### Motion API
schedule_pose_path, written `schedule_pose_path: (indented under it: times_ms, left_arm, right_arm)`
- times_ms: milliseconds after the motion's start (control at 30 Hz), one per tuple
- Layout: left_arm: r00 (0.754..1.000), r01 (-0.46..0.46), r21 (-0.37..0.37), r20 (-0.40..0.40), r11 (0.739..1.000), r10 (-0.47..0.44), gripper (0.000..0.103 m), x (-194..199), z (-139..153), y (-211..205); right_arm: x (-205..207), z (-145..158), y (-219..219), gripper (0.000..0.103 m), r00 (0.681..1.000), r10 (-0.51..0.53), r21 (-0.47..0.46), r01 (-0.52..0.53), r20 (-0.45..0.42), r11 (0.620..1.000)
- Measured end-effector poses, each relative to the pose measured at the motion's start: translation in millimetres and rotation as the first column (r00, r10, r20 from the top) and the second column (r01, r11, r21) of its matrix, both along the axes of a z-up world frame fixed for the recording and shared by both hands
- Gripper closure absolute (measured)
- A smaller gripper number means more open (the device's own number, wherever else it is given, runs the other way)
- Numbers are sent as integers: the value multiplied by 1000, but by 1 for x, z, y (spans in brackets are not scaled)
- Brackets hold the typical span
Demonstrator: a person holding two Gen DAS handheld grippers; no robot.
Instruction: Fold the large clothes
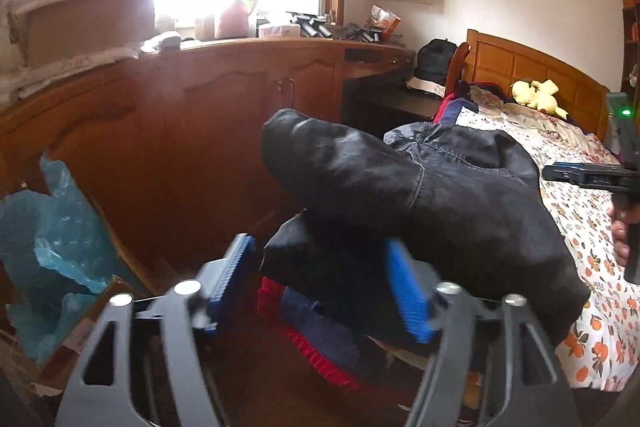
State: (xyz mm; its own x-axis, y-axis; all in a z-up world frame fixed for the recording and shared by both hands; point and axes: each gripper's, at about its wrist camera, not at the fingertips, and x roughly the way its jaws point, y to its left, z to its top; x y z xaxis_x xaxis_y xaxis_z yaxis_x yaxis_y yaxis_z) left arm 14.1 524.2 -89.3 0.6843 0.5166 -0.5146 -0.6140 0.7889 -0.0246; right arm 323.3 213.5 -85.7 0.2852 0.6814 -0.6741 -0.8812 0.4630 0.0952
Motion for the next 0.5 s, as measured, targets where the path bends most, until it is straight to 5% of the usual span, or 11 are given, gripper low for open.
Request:
schedule_pose_path:
  times_ms: [133,300,500]
  left_arm:
    - [999,6,26,32,1000,-7,9,-10,15,-19]
    - [993,80,54,78,995,-84,12,0,48,-39]
    - [979,200,12,29,980,-200,82,45,57,-38]
  right_arm:
    - [-18,9,-15,46,1000,30,27,-30,-1,999]
    - [-39,16,-23,46,998,62,55,-60,-19,997]
    - [-65,11,-11,46,992,118,59,-115,-37,992]
